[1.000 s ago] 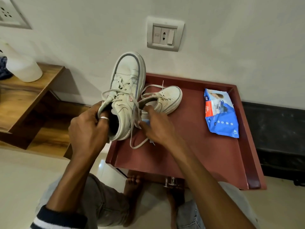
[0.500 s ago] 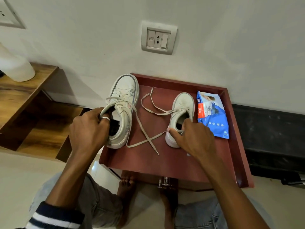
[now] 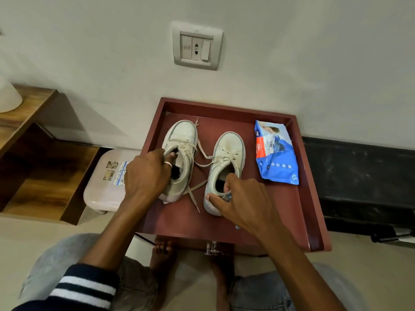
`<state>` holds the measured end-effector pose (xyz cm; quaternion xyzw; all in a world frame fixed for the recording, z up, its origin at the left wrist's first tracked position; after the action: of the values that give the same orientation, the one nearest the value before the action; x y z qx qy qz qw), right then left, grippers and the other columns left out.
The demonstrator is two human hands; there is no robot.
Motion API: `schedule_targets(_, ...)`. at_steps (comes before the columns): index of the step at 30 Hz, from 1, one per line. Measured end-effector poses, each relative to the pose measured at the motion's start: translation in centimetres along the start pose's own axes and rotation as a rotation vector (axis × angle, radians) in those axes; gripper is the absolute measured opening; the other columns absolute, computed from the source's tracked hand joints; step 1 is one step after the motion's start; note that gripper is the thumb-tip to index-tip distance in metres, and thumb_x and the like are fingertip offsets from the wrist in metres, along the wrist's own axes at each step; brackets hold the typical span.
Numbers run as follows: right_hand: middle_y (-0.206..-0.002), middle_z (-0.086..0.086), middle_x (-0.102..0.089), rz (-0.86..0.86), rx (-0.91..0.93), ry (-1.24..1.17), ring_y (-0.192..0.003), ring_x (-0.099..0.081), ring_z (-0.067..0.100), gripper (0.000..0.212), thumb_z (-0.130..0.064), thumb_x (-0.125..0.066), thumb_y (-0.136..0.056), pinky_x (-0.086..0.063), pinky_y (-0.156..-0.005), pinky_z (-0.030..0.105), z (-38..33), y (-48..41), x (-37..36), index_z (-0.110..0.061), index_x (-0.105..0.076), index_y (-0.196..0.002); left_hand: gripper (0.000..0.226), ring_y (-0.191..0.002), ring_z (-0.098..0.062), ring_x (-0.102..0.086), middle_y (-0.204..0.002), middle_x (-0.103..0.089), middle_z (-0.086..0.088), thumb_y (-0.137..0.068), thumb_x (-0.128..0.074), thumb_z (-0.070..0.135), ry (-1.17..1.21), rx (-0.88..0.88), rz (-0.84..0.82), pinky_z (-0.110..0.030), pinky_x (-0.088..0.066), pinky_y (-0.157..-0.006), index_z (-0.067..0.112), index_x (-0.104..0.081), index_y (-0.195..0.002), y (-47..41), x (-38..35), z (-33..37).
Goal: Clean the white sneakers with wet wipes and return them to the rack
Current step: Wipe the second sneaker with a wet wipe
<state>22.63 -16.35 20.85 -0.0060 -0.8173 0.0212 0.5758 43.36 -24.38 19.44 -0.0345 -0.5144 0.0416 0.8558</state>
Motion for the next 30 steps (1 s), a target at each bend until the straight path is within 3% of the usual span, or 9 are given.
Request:
schedule_targets(6, -0.079, 0.003, -0.068, 0.032, -0.015, -0.035, -0.078, -0.064, 0.027, 0.047, -0.062, -0.062, -0.082, -0.043, -0.063, 0.032, 0.2, -0.1, -0.1, -0.017, -0.055, -0.089, 0.042, -0.088, -0.041, -0.063, -0.101, -0.07, -0.013, -0.098, -0.045, 0.058, -0.082, 0.004, -0.084, -0.039, -0.042, -0.067, 0.018, -0.055, -0.104, 0.7, -0.9, 0.2)
schedule_targets(10, -0.077, 0.003, -0.068, 0.06, 0.002, -0.043, -0.076, -0.064, 0.029, 0.044, -0.059, -0.063, -0.082, -0.041, -0.061, 0.033, 0.2, -0.6, -0.1, -0.016, -0.053, -0.087, 0.067, -0.111, -0.035, -0.065, -0.132, -0.064, -0.006, -0.088, -0.056, 0.069, -0.006, -0.052, -0.107, -0.039, -0.048, -0.078, 0.029, -0.04, -0.139, 2.2, -0.7, 1.6)
schedule_targets(14, -0.076, 0.002, -0.066, 0.06, 0.006, -0.051, -0.075, -0.063, 0.029, 0.042, -0.057, -0.063, -0.083, -0.035, -0.059, 0.031, 0.1, -1.1, -0.3, -0.017, -0.051, -0.088, 0.08, -0.104, -0.025, -0.066, -0.127, -0.061, 0.002, -0.071, -0.07, 0.074, 0.07, -0.131, -0.123, -0.034, -0.048, -0.069, 0.034, -0.038, -0.132, 2.2, -0.7, 2.1)
schedule_targets(19, -0.072, 0.003, -0.067, 0.108, 0.058, -0.025, -0.071, -0.063, 0.03, 0.039, -0.052, -0.066, -0.082, -0.031, -0.058, 0.029, -0.2, -1.5, -0.3, -0.015, -0.053, -0.086, 0.037, -0.084, -0.025, -0.063, -0.103, -0.06, -0.001, -0.082, -0.076, 0.049, 0.014, -0.21, -0.157, -0.03, -0.042, -0.064, 0.022, -0.064, -0.104, 2.0, -1.7, 2.1)
schedule_targets(21, -0.072, 0.004, -0.067, 0.119, 0.076, -0.016, -0.071, -0.063, 0.03, 0.038, -0.051, -0.065, -0.084, -0.032, -0.057, 0.029, -0.3, -1.7, -0.4, -0.015, -0.055, -0.088, 0.037, -0.092, -0.025, -0.064, -0.115, -0.061, -0.003, -0.085, -0.078, 0.038, 0.07, -0.194, -0.176, -0.03, -0.047, -0.071, 0.021, -0.065, -0.115, 1.4, -2.0, 1.9)
schedule_targets(23, -0.072, 0.002, -0.068, 0.135, 0.093, -0.017, -0.07, -0.064, 0.028, 0.037, -0.051, -0.064, -0.084, -0.035, -0.056, 0.029, -0.4, -1.9, -0.5, -0.016, -0.055, -0.09, 0.045, -0.115, -0.027, -0.062, -0.139, -0.055, -0.007, -0.086, -0.078, 0.031, 0.128, -0.174, -0.193, -0.035, -0.053, -0.087, 0.021, -0.061, -0.127, 0.6, -2.3, 1.7)
schedule_targets(26, -0.076, -0.002, -0.069, 0.137, 0.098, -0.075, -0.072, -0.064, 0.023, 0.032, -0.05, -0.063, -0.085, -0.045, -0.057, 0.031, -0.3, -2.5, -1.1, -0.02, -0.054, -0.091, 0.048, -0.144, -0.03, -0.04, -0.161, -0.034, -0.011, -0.088, -0.076, 0.019, 0.126, -0.216, -0.169, -0.044, -0.049, -0.104, 0.017, -0.059, -0.133, 0.2, -2.4, 2.3)
schedule_targets(28, -0.08, -0.003, -0.068, 0.119, 0.103, -0.141, -0.075, -0.064, 0.021, 0.027, -0.046, -0.064, -0.086, -0.048, -0.061, 0.032, -0.3, -3.0, -1.6, -0.022, -0.053, -0.093, 0.05, -0.15, -0.029, -0.031, -0.166, -0.023, -0.01, -0.089, -0.073, 0.012, 0.083, -0.233, -0.131, -0.046, -0.047, -0.102, 0.014, -0.058, -0.136, 0.3, -2.1, 2.6)
schedule_targets(30, -0.085, -0.002, -0.069, 0.094, 0.121, -0.19, -0.08, -0.065, 0.02, 0.023, -0.04, -0.065, -0.086, -0.051, -0.067, 0.035, -0.3, -3.3, -2.1, -0.023, -0.055, -0.097, 0.055, -0.147, -0.034, -0.036, -0.168, -0.016, -0.011, -0.089, -0.072, 0.013, 0.009, -0.216, -0.106, -0.047, -0.049, -0.096, 0.017, -0.055, -0.141, 0.5, -1.6, 2.7)
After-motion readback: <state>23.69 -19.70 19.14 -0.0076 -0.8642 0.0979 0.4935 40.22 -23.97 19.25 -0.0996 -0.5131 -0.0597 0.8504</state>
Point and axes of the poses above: each hand's wrist, its own y-axis away from the middle knuckle, its own x-axis out of the back of the hand, z = x × y, the point moved 8 cm from there along -y, towards the middle knuckle
